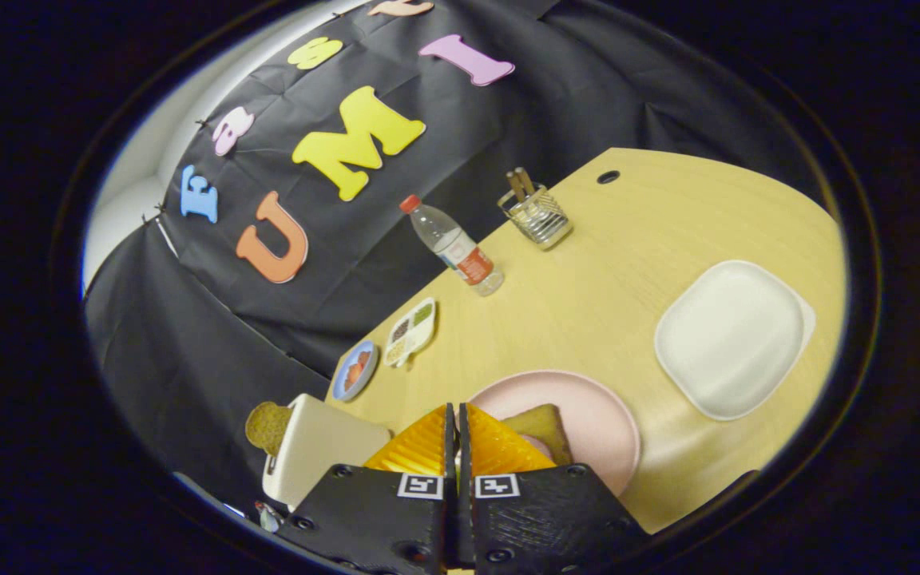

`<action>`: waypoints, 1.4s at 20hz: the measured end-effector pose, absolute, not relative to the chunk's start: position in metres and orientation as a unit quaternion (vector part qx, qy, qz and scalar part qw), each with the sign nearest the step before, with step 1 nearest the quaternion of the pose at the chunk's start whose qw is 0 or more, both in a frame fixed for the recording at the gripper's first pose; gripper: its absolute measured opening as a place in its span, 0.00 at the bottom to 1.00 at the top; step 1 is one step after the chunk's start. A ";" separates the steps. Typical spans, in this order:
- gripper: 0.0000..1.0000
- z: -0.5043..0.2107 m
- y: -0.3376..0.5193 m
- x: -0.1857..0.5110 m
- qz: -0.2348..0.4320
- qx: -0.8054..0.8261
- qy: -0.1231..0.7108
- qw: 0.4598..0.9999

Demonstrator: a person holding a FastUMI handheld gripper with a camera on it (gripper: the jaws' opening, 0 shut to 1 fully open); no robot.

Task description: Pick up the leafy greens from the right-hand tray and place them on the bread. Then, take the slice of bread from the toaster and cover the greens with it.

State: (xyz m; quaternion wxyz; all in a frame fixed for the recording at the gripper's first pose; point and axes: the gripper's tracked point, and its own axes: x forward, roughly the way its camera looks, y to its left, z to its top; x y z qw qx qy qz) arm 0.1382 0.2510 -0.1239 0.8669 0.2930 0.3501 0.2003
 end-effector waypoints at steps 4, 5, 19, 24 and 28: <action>0.05 -0.151 0.231 0.143 0.171 0.242 0.358 0.885; 0.09 -0.156 0.227 0.141 0.167 0.228 0.359 0.890; 0.96 -0.052 0.191 0.118 0.073 0.074 0.119 0.987; 0.96 -0.019 0.241 0.082 0.105 0.062 0.087 0.989; 0.96 0.002 0.283 0.066 0.113 0.050 0.066 0.990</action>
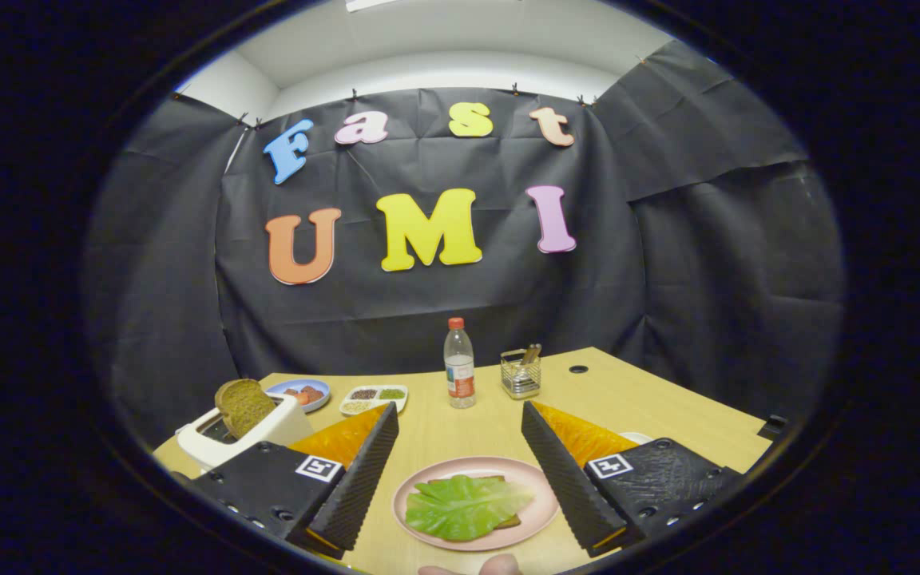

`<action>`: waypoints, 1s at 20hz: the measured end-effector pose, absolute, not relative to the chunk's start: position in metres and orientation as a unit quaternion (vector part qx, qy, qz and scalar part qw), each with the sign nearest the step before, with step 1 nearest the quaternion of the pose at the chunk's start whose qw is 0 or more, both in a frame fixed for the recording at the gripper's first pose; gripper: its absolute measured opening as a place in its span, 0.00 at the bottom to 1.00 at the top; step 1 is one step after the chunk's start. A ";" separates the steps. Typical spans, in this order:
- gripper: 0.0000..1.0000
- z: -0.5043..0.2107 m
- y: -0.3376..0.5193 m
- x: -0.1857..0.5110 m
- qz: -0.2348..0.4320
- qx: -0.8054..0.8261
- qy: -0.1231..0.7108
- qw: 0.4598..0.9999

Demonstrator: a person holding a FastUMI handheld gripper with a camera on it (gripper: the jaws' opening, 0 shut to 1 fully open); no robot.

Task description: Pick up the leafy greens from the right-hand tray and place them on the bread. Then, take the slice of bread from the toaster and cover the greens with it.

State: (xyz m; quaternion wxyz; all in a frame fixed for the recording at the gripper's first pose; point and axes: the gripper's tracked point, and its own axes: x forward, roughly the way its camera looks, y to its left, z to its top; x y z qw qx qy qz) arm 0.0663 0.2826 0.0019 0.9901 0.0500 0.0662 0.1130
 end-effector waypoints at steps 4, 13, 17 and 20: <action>0.96 0.010 0.370 0.041 0.187 0.040 0.077 0.979; 0.96 -0.022 0.488 0.037 0.224 -0.001 0.126 0.966; 0.96 -0.053 0.518 0.051 0.222 -0.020 0.166 0.961; 0.96 -0.058 0.526 0.063 0.208 -0.028 0.174 0.962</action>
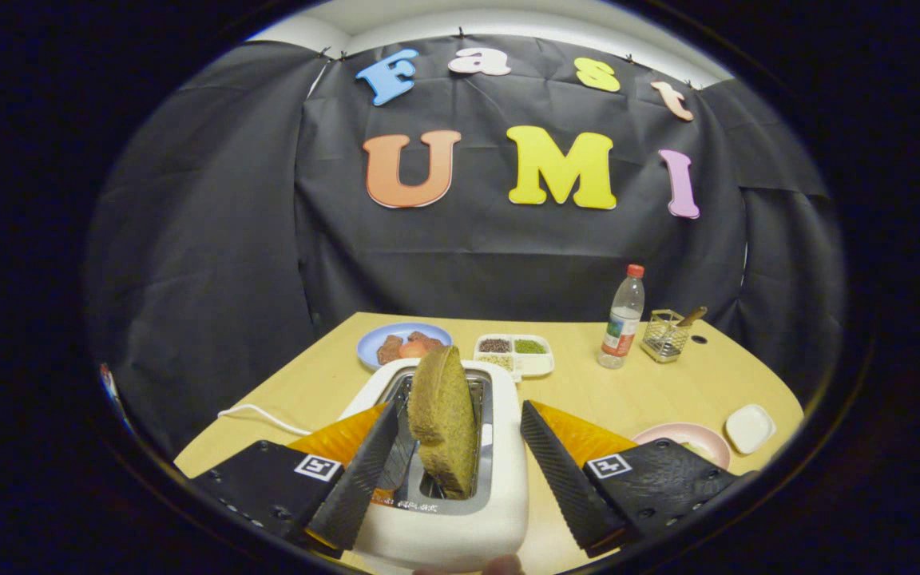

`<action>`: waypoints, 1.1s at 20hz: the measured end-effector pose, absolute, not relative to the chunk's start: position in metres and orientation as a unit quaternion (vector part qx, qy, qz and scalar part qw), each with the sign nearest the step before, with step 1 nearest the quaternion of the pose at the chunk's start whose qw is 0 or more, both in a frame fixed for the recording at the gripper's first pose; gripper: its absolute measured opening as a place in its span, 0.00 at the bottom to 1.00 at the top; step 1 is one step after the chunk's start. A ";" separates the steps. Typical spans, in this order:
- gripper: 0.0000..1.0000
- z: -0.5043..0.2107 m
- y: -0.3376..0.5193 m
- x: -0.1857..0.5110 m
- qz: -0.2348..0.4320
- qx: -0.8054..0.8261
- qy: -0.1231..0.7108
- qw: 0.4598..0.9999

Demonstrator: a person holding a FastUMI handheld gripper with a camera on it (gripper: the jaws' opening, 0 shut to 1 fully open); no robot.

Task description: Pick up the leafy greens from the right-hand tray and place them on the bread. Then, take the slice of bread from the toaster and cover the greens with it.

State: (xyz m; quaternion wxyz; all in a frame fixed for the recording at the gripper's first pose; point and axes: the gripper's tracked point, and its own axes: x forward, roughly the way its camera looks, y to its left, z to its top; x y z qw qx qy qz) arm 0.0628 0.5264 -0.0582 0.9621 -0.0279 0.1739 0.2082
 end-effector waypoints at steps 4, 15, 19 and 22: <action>0.80 -0.056 0.534 0.067 0.207 -0.018 0.187 0.960; 0.11 -0.033 0.533 0.063 0.231 0.047 0.200 0.951; 0.10 0.010 0.522 0.058 0.252 0.075 0.160 0.951; 0.10 0.028 0.510 0.056 0.263 0.099 0.156 0.947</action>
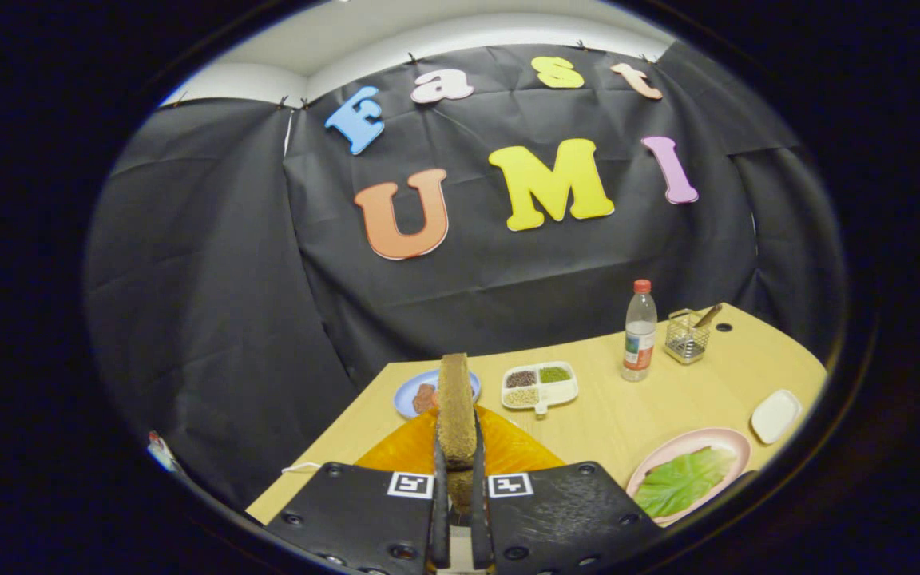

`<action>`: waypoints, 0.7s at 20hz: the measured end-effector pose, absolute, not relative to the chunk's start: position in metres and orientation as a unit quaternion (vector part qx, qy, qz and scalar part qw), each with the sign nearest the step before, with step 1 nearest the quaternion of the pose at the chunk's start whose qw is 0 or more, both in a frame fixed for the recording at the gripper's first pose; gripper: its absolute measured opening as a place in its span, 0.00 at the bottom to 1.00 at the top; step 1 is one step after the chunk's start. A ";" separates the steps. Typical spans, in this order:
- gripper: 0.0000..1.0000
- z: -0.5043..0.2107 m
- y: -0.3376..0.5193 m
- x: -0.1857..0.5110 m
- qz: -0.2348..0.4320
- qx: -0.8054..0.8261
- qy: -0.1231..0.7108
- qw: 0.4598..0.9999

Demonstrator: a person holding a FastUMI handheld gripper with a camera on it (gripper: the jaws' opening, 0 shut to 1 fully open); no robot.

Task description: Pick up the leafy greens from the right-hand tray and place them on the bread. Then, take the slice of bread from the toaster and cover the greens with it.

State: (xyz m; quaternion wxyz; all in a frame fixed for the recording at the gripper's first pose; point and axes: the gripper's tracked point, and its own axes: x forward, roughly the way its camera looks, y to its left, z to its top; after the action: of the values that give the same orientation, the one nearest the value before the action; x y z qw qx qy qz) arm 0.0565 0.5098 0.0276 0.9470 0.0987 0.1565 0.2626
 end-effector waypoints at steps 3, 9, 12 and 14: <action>0.10 0.046 0.476 0.058 0.261 0.114 0.139 0.949; 0.10 0.025 0.376 0.087 0.231 0.131 0.136 0.955; 0.10 -0.010 0.333 0.103 0.199 0.124 0.163 0.958; 0.10 -0.026 0.318 0.106 0.191 0.129 0.178 0.957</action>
State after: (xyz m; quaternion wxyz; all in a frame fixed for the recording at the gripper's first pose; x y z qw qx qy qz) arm 0.1064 0.3181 -0.0258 0.9566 0.1292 0.1781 0.1913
